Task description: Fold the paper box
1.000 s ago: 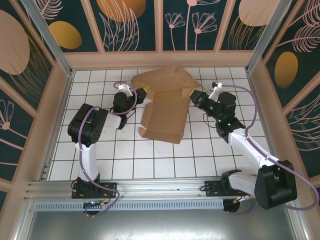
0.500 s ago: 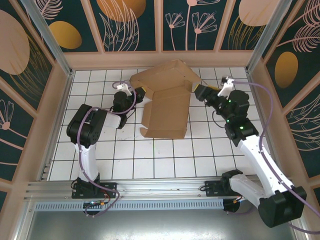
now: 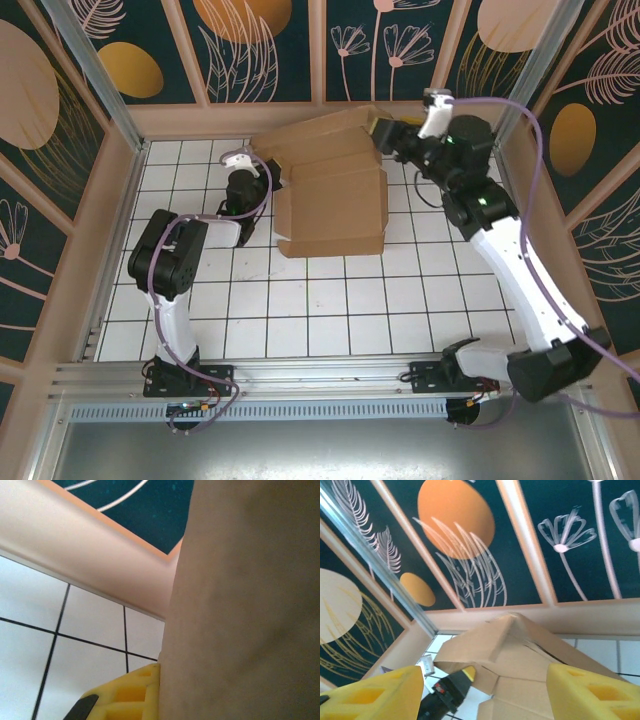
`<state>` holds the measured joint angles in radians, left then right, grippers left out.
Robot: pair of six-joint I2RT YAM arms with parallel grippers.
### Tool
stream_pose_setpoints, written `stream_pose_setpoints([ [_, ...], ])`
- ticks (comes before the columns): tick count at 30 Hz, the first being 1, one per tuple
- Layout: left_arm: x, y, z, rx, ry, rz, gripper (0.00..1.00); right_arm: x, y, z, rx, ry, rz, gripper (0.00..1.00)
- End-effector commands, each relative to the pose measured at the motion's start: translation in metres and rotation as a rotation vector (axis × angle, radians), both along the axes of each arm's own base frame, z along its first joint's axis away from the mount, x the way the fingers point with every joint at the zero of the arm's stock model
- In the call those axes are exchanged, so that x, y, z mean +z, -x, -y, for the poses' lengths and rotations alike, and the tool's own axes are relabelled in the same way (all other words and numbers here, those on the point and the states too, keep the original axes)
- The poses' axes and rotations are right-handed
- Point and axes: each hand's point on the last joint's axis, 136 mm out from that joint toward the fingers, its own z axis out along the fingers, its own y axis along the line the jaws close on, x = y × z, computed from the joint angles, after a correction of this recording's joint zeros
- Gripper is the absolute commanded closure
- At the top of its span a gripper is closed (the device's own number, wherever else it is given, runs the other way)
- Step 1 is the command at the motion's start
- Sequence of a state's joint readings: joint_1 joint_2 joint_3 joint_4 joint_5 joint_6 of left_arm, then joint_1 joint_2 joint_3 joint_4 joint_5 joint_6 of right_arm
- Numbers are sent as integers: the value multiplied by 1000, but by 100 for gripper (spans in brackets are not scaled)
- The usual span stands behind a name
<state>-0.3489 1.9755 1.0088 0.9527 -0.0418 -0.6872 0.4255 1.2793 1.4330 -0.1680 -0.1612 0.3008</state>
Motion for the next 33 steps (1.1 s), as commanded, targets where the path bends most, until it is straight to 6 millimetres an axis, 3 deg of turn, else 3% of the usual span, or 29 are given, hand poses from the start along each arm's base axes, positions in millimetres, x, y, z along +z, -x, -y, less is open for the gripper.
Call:
stream_pose_setpoints([
  [1, 30, -3, -11, 56, -37, 67, 100, 2, -7, -26, 8, 96, -6, 34],
  [7, 28, 1, -24, 114, -94, 59, 100, -15, -44, -57, -8, 108, -106, 36],
  [13, 34, 6, -29, 134, -93, 72, 100, -44, -69, -58, -93, 96, -211, 39],
  [19, 38, 6, -29, 134, -103, 75, 100, -67, -75, -59, -121, 67, -294, 47],
  [26, 39, 6, -28, 129, -110, 76, 100, -74, -75, -56, -119, 27, -321, 67],
  [33, 31, 4, -24, 110, -114, 56, 100, -83, -77, -47, -136, 18, -349, 59],
])
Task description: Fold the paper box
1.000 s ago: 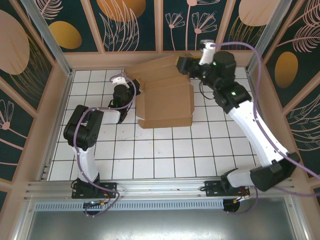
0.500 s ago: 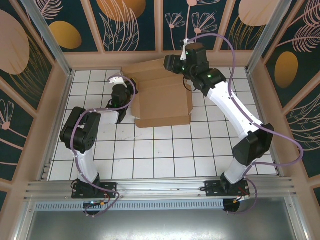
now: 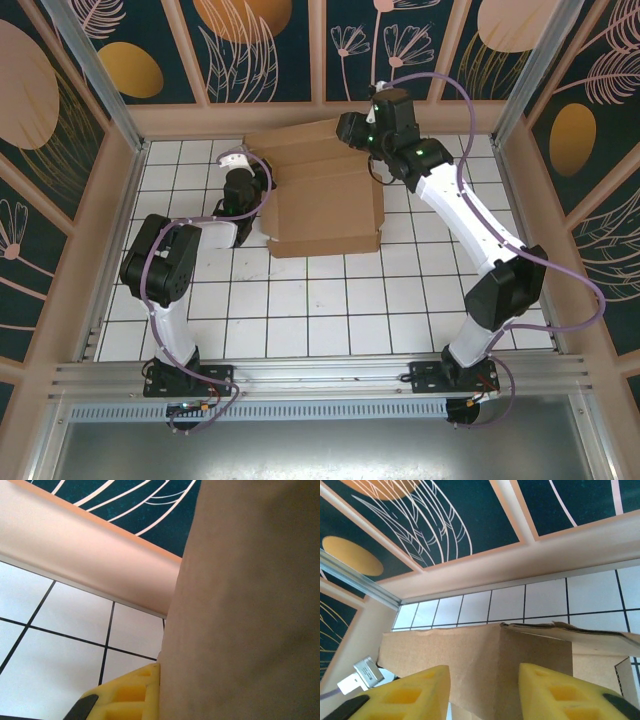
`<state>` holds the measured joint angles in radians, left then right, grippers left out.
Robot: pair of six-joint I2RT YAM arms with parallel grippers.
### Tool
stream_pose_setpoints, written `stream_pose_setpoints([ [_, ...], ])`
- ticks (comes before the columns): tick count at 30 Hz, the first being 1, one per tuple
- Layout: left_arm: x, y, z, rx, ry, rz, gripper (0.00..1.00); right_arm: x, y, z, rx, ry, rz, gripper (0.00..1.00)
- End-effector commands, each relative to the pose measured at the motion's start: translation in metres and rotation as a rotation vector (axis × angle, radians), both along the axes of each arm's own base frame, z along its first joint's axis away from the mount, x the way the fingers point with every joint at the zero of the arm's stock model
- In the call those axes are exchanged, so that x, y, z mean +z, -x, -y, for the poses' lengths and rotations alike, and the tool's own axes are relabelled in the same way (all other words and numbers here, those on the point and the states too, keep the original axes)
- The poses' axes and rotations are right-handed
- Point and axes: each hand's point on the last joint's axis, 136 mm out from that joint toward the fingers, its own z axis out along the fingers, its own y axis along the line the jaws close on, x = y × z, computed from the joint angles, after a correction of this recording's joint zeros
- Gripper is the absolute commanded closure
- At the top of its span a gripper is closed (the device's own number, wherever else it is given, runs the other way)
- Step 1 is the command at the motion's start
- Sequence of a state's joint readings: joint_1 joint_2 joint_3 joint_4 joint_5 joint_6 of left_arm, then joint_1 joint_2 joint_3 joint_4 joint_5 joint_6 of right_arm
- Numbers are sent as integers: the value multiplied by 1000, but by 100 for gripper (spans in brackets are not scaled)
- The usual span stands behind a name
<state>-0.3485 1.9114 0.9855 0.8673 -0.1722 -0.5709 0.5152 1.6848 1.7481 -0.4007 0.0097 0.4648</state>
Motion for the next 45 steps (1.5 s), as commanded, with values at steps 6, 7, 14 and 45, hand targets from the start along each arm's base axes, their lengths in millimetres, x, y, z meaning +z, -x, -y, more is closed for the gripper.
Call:
stream_pose_setpoints([
  [6, 25, -2, 3, -16, 31, 63, 100, -4, -2, 0, 16, -67, -35, 73],
  [7, 25, -2, 4, -19, 32, 64, 100, -4, -3, -1, 19, -68, -36, 81],
  [14, 24, -2, 2, -12, 23, 61, 100, 4, -2, 5, 3, -65, -19, 100],
  [45, 27, 7, 32, -237, 86, 108, 100, 37, 67, 145, 63, -142, 268, 37],
])
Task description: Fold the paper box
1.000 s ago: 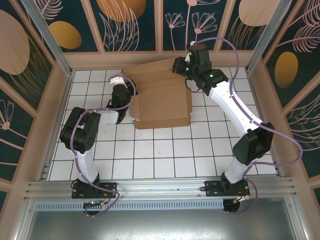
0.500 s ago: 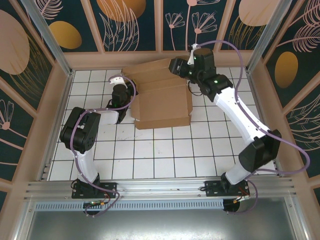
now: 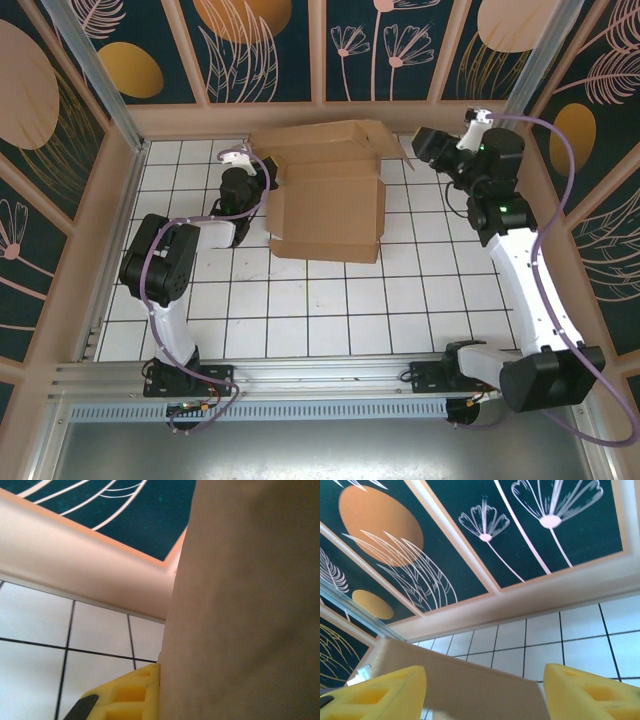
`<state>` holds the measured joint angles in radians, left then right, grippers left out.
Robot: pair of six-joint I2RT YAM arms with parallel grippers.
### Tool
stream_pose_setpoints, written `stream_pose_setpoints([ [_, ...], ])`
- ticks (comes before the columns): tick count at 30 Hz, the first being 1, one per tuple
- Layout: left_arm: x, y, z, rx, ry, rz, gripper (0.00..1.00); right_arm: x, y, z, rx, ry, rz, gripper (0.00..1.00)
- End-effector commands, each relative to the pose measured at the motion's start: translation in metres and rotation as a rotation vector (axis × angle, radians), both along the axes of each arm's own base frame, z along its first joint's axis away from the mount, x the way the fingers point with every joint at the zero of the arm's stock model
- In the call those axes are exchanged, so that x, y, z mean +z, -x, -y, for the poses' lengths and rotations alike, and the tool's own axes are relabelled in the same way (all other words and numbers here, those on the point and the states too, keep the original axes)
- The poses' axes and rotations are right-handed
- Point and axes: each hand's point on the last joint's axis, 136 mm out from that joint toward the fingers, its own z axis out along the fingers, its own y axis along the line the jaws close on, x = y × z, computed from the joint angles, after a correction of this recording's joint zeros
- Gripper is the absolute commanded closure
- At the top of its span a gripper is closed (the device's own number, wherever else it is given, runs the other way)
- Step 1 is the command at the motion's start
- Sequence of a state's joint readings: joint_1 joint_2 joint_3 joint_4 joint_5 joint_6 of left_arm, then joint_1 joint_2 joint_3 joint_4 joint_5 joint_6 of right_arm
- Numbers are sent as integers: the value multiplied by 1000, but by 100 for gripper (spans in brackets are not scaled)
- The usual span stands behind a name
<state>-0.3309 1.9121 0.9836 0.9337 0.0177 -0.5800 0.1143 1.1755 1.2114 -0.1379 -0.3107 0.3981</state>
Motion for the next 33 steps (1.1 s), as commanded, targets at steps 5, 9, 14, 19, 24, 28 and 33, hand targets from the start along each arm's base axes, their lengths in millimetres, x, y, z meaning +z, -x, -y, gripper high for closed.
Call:
stream_pose_setpoints([
  [5, 8, 6, 18, -128, 29, 39, 100, -2, -2, -10, 235, -65, 36, 44],
  [9, 6, 3, 17, -115, 24, 8, 100, -8, 4, -40, 388, -55, 49, 46],
  [14, -5, -8, 14, -76, -2, -63, 100, -23, 4, -61, 454, -21, 24, 49],
  [19, -1, -9, 18, -99, 11, -58, 100, -31, 3, -79, 493, 12, 18, 50],
  [24, 3, -10, 18, -99, 26, -57, 100, -51, -6, -100, 492, 123, -22, 50],
  [28, 10, -6, 22, -128, 30, -41, 100, -58, -19, -102, 439, 234, -18, 49],
  [33, 11, -3, 28, -168, 33, -45, 100, -72, -34, -101, 358, 406, 3, 48],
])
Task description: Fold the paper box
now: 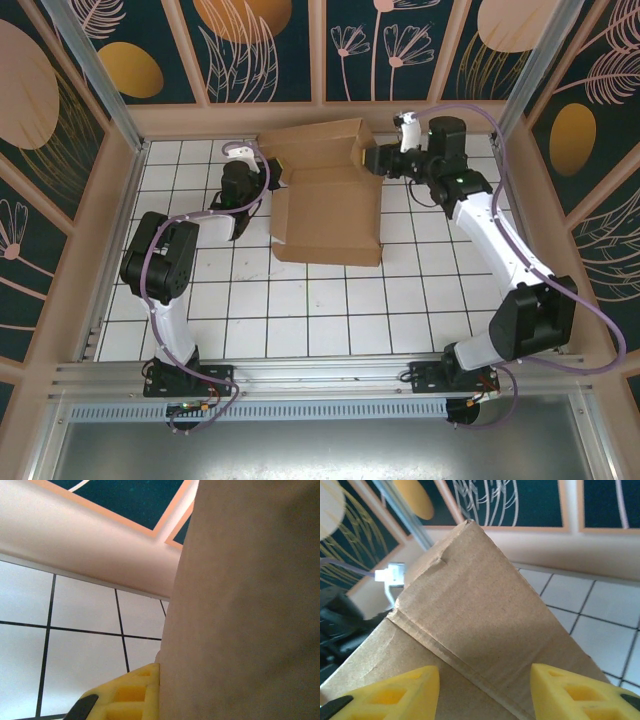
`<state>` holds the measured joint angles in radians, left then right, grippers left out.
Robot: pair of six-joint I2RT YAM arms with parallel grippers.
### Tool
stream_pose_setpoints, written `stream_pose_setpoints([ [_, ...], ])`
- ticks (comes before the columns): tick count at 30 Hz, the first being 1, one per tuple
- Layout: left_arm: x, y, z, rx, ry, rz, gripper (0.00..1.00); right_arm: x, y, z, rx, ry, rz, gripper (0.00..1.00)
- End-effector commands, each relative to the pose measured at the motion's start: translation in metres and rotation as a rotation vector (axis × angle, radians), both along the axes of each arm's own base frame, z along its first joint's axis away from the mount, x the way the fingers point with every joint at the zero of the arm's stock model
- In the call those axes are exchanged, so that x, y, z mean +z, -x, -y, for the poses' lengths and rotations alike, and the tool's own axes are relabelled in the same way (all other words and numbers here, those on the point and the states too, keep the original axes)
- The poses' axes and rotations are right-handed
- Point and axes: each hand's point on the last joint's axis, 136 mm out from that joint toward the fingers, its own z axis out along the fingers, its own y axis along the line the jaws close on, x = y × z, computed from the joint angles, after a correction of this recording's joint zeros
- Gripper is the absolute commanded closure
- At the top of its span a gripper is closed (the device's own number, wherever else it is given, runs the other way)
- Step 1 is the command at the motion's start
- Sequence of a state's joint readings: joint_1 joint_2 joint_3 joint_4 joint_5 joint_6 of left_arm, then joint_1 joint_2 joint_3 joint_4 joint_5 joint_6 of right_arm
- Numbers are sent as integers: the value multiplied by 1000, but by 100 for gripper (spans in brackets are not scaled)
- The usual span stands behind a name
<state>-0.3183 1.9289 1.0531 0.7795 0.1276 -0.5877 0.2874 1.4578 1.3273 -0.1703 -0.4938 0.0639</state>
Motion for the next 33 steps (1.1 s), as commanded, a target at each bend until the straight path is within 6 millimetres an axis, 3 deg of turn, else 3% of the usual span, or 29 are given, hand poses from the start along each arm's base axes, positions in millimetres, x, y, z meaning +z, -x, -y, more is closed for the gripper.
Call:
stream_pose_setpoints([
  [1, 26, 1, 15, -76, 55, 52, 100, -12, -12, 6, -64, 172, 79, 46],
  [17, 16, -2, 26, -129, 59, 24, 100, -30, 22, -12, 104, 277, 237, 42],
  [25, 20, -2, 28, -136, 91, 18, 100, -24, 26, 16, 13, 166, 187, 36],
  [28, 22, -3, 27, -120, 124, 3, 100, -21, 35, 24, -11, 105, 194, 28],
  [33, 31, -4, 26, -111, 201, 0, 100, -38, 52, 27, -41, 56, 156, 24],
])
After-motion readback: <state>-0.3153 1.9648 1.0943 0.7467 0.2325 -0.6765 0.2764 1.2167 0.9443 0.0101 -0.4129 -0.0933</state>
